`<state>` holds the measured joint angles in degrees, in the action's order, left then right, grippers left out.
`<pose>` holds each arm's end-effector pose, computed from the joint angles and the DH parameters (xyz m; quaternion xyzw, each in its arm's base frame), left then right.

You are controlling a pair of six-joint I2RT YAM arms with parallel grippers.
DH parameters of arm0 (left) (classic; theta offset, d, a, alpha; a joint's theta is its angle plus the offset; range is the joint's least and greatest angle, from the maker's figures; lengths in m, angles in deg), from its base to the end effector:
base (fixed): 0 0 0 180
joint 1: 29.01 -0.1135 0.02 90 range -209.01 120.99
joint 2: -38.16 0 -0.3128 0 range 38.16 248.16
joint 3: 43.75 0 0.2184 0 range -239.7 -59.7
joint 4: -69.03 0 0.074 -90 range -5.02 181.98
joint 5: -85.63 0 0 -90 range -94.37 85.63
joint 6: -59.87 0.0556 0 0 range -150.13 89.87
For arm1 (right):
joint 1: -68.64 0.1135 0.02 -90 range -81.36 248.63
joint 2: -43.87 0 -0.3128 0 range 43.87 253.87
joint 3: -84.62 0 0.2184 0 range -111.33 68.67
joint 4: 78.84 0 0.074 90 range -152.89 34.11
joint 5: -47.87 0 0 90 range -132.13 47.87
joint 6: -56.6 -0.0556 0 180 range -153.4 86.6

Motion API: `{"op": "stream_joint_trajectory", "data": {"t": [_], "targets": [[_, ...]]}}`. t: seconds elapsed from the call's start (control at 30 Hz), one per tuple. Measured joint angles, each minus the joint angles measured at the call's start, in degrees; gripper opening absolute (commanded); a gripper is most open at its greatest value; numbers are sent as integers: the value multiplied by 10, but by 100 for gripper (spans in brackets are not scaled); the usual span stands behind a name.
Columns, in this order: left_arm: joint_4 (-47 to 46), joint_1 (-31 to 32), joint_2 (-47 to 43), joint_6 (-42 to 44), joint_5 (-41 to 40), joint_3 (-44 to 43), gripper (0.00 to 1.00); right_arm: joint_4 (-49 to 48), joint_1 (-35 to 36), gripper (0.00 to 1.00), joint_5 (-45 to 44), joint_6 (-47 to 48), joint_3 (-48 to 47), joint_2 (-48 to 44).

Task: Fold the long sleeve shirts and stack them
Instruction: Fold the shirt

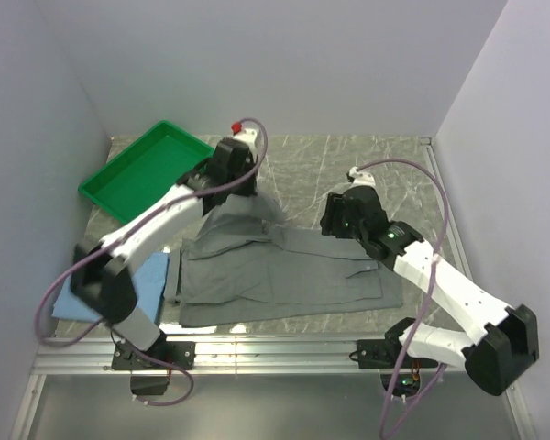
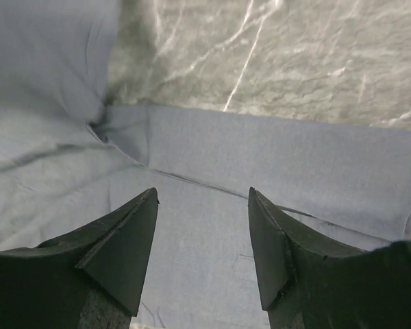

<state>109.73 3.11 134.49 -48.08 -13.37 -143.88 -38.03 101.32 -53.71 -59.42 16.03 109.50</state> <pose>0.3226 -0.1923 0.3615 0.0752 0.8893 -0.1250 0.4334 0.1832 0.1043 0.3309 -0.0076 0.8947 0.1354 0.4256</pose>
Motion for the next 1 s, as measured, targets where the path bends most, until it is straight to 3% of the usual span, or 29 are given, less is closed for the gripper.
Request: {"op": "stream_joint_trajectory", "data": {"t": [0.2, 0.4, 0.53, 0.6, 0.67, 0.7, 0.87, 1.0], "targets": [[-3, 77, -193, -30, 126, 201, 8, -22, -4, 62, 3, -11, 33, -64], [7, 142, -270, -78, 257, 386, 14, -44, -4, 62, 17, -11, 51, -69], [8, 189, -307, -101, 324, 431, 30, -52, -5, 62, 17, -12, 50, -40], [2, 205, -318, -101, 346, 431, 55, -53, -11, 62, 20, -15, 49, -10], [7, 208, -321, -96, 348, 423, 76, -51, -26, 62, 27, -21, 49, 21], [11, 209, -321, -95, 340, 416, 80, -50, -37, 62, 33, -27, 49, 35], [49, 198, -320, -107, 227, 363, 85, -42, -99, 60, 50, -53, 49, 60], [50, 120, -320, -128, 154, 336, 84, -40, -137, 59, 57, -70, 49, 68]]}}
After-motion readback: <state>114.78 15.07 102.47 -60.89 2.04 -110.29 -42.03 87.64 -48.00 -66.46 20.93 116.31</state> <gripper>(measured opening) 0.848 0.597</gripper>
